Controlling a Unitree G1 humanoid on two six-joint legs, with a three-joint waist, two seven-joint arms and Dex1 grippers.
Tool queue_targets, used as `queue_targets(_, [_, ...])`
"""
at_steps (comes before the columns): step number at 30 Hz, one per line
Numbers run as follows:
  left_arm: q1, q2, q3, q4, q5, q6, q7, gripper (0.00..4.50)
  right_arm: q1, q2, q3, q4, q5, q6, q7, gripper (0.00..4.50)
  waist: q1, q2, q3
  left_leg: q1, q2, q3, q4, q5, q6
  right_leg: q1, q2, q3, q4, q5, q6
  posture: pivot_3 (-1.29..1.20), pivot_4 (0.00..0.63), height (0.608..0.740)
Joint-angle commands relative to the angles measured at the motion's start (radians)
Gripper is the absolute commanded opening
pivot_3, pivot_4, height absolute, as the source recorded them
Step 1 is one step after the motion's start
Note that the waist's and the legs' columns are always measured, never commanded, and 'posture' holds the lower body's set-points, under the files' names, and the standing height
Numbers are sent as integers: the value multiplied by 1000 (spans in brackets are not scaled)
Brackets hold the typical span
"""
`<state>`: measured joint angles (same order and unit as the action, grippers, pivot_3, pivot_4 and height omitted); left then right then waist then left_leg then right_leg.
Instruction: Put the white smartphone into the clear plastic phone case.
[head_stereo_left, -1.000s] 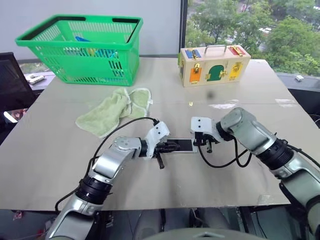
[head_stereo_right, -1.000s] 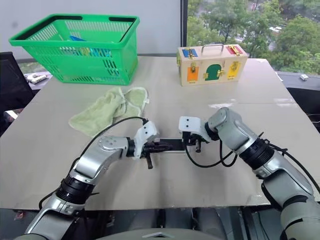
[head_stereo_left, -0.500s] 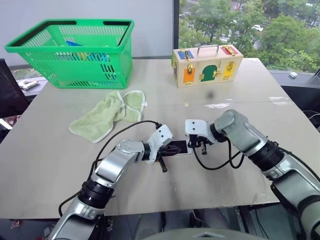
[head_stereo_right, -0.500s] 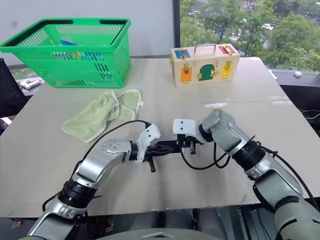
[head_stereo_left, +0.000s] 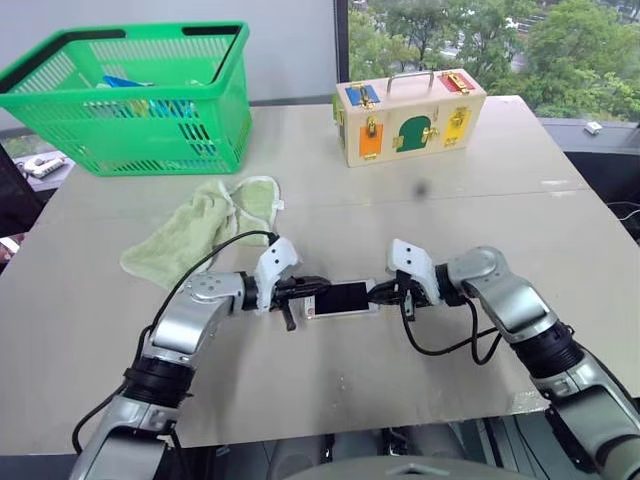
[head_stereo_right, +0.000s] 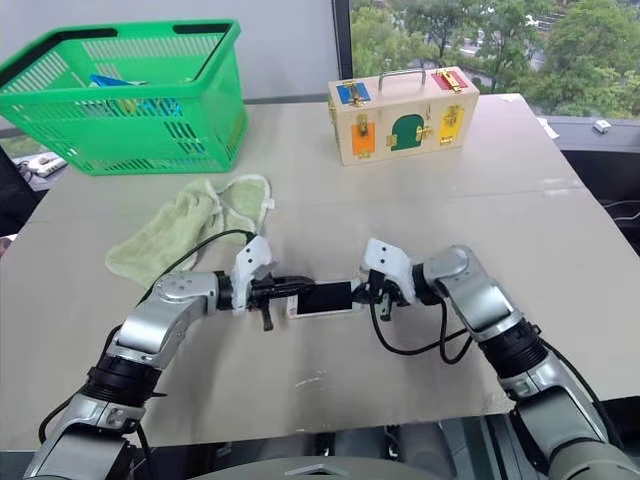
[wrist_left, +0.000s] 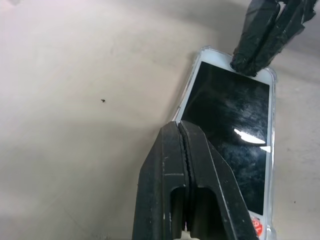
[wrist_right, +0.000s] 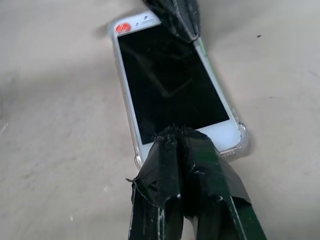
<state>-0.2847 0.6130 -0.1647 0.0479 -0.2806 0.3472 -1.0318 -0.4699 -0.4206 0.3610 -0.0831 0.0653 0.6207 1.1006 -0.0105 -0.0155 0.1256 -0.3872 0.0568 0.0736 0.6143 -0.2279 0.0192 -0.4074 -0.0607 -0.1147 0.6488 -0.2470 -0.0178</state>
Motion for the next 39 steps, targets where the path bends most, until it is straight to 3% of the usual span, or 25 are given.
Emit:
queue_targets(1, [53,22,-26,48,50,20,8,0,27,5,-33,-53,42,-16,-37,122,-1,-1,3,-1,0,0,1,0,0,-1,0,0,0,0,0,0,150,740])
queue_targets(7, [82,-10,11,48,16,-40,12,0,58,34,-108,-123,103,-71,-118,122,-2,0,10,-7,0,0,2,0,0,-6,1,0,0,0,0,0,150,740])
queue_targets(10, [70,-109,161,4,-149,4,82,0,70,87,-192,-169,152,-78,-208,122,0,1,15,-8,0,-1,2,0,0,-6,1,0,0,0,0,0,150,740])
queue_targets(14, [43,-174,305,-46,-302,102,164,0,91,123,-251,-206,153,-119,-312,1267,7,-11,36,-14,0,-3,8,0,0,-9,1,-4,4,1,1,0,150,740])
queue_targets(15, [37,-180,328,-54,-328,122,178,0,97,125,-257,-218,156,-115,-330,1791,7,-12,38,-15,1,-4,10,0,0,-9,1,-5,4,1,1,0,150,740])
queue_targets(18, [-21,-202,415,-40,-396,172,271,742,118,131,-273,-256,149,-114,-396,3096,10,-12,45,-18,0,-4,14,0,0,-9,-1,-6,5,1,1,0,150,740])
queue_targets(21, [-77,-219,476,-11,-427,199,347,2143,135,131,-287,-272,130,-124,-463,4500,19,-13,46,-29,-1,-7,22,0,0,-16,-1,-8,8,2,4,0,150,740])
queue_targets(25, [-102,-212,484,-12,-426,208,371,3836,165,106,-282,-292,135,-129,-480,4500,23,-13,46,-28,-3,-5,23,0,0,-16,0,-6,9,3,5,0,150,740])
queue_targets(26, [-95,-206,476,-23,-423,214,365,4439,176,92,-266,-304,139,-128,-466,4500,23,-13,46,-28,-3,-5,23,0,0,-16,0,-6,9,3,5,0,150,740])
queue_targets(34, [5,-164,411,-131,-390,208,329,4439,202,61,-187,-330,152,-130,-429,4500,22,-13,47,-28,0,-6,23,1,-1,-16,4,-5,9,3,5,0,150,740])
queue_targets(36, [32,-154,399,-166,-390,206,312,4500,213,52,-198,-335,165,-128,-425,3727,24,-13,47,-27,0,-6,24,1,-1,-16,4,-6,10,3,5,0,150,740])
queue_targets(39, [77,-129,391,-223,-398,211,285,3585,266,16,-239,-366,177,-128,-427,2250,26,-13,47,-28,0,-6,25,0,0,-16,4,-5,11,3,5,0,150,740])
